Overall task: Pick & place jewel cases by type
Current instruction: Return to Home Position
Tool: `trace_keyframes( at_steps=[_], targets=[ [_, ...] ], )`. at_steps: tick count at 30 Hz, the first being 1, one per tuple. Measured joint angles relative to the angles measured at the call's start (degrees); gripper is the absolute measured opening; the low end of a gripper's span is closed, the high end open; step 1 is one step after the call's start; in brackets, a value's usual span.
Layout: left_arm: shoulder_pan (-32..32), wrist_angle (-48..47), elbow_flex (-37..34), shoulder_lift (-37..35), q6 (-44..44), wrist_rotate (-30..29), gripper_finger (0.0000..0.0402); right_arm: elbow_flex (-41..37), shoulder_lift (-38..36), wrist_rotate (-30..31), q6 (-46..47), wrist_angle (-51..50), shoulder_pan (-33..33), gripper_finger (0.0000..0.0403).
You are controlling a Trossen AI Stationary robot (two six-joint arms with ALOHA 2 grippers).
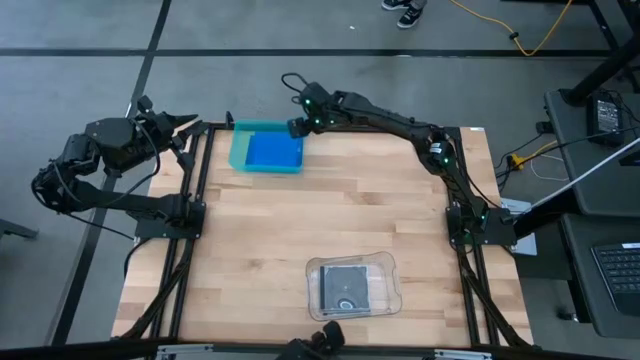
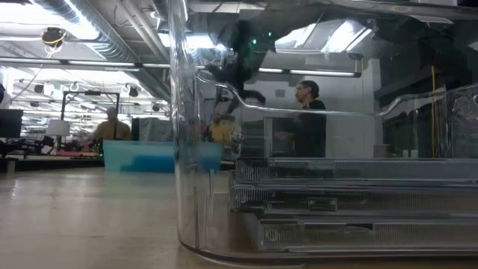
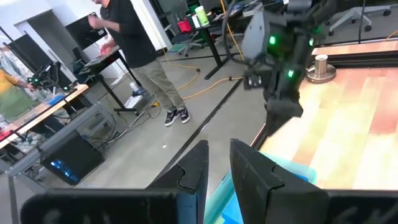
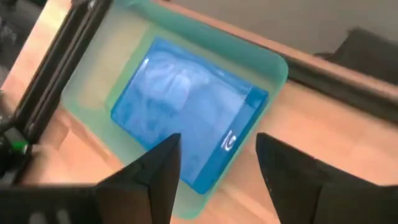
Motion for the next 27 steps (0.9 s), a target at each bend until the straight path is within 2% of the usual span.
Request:
trace_keyframes(
  at_steps=[4, 7, 14, 21, 27],
  targets=[
    [0.0, 0.0, 0.0, 0.0, -0.4, 0.0, 0.0059, 5.6, -0.4, 4.4, -7.2, -4.6, 0.9, 0.021],
    [0.0, -0.2, 0.0, 0.0, -1.4, 0.0, 0.0059, 3.3, -4.1, 7.2, -11.7, -4.8, 2.7, 0.0208],
    [0.0, -1.7, 0.0, 0.0, -4.5, 2.9, 0.0059, 3.3, -11.0, 16.8, -24.7, -9.4, 9.4, 0.0184],
    [0.0, -2.6, 0.0, 0.0, -6.1, 6.1, 0.0057, 3.3, -18.1, 25.9, -30.2, -11.5, 15.2, 0.0132],
    [0.0, -2.7, 0.0, 0.2, -9.5, 14.4, 0.0046, 3.3, -25.0, 28.5, -34.4, -17.3, 16.5, 0.0053]
  ],
)
